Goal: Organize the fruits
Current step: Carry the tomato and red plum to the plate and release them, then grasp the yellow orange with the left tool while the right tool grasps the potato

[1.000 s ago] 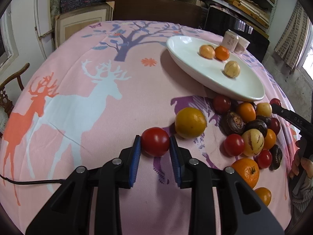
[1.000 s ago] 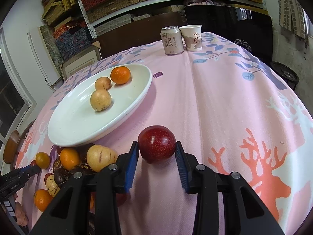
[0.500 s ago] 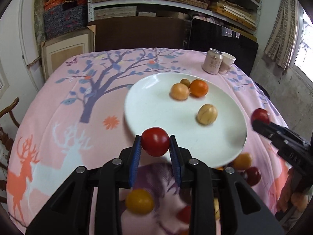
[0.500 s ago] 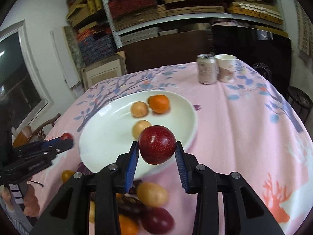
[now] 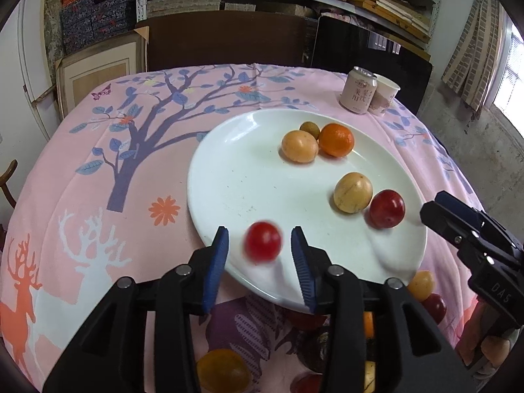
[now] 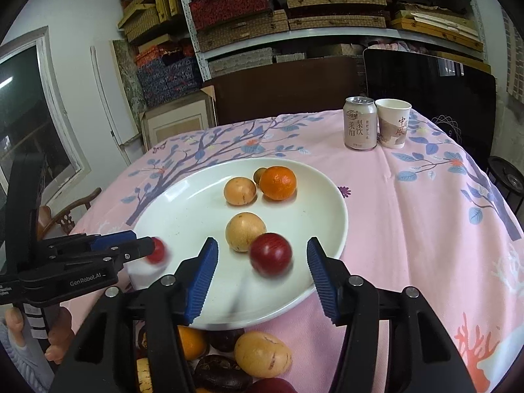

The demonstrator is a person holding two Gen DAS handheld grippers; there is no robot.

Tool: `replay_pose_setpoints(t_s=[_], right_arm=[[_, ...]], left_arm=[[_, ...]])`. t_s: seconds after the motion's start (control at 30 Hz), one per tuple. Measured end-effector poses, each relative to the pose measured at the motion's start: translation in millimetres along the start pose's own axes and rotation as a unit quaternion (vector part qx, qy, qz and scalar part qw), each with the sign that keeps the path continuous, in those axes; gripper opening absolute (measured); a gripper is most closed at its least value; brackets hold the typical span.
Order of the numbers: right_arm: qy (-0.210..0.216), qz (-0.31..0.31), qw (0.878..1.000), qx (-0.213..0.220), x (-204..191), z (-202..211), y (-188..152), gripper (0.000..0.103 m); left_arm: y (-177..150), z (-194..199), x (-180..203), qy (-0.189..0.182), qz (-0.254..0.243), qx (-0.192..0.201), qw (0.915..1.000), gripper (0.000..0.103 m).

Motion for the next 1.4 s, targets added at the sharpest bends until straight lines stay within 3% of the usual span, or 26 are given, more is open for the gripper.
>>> replay_pose_setpoints(t_s=[0.17,0.3,0.4,0.47,0.6,0.97,1.17,1.27,1.4], right_arm=[[-0.003,-0.038,0.999,0.009,19.6,6.6,-2.9,0.068],[-0.009,-0.065,0.998,0.011,35.7,11.7,-9.3,0.069],[-0.012,-0.087,0.996,0.016,46.1,21.5,-16.2,0.070],[-0.010,-0.107,0.994,0.020,53.1,31.8,-24.2,0.076],[-0.010,-0.118,0.993,0.032,59.9,48.3,-36.3,0.081],[0.001,-0.125,0.992,0.013,62.3,40.5,-39.9,0.082],[-0.001,-0.126,0.992,0.004,61.8,38.1,-42.3,0.083],[-0.003,-0.129,0.992,-0.003,62.7,35.8,-44.7,0.084],[-0.002,-0.134,0.991,-0.006,63.0,34.8,-46.0,0.084]], left_arm=[[-3.5,18.2,-6.7,-0.004,0.009,0.016,0.9998,0.041],[-16.8,36.9,-20.1,0.021,0.011,0.031,0.9992,0.051],[-43.9,50.9,-37.1,0.023,0.031,0.025,0.9989,0.051],[-60.9,57.0,-42.3,0.022,0.036,0.021,0.9989,0.051],[-91.7,61.9,-35.5,0.032,0.018,0.011,0.9993,0.051],[-99.7,46.9,-25.7,0.034,0.000,-0.012,0.9994,0.051],[-99.9,42.0,-28.3,0.044,0.001,-0.018,0.9989,0.059],[-99.7,40.5,-29.7,0.045,0.003,-0.019,0.9988,0.057],[-98.4,37.3,-28.0,0.018,0.010,-0.026,0.9995,0.043]])
Point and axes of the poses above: each gripper's, at about its wrist camera, not at the fingertips, and z roughly against the way its jaws point, x to its right, y to its top, the point moved 7 cm from there along -z, roughly the way its jaws point, and after that the axes turned 3 degrees about -y, right-handed, at the moved point
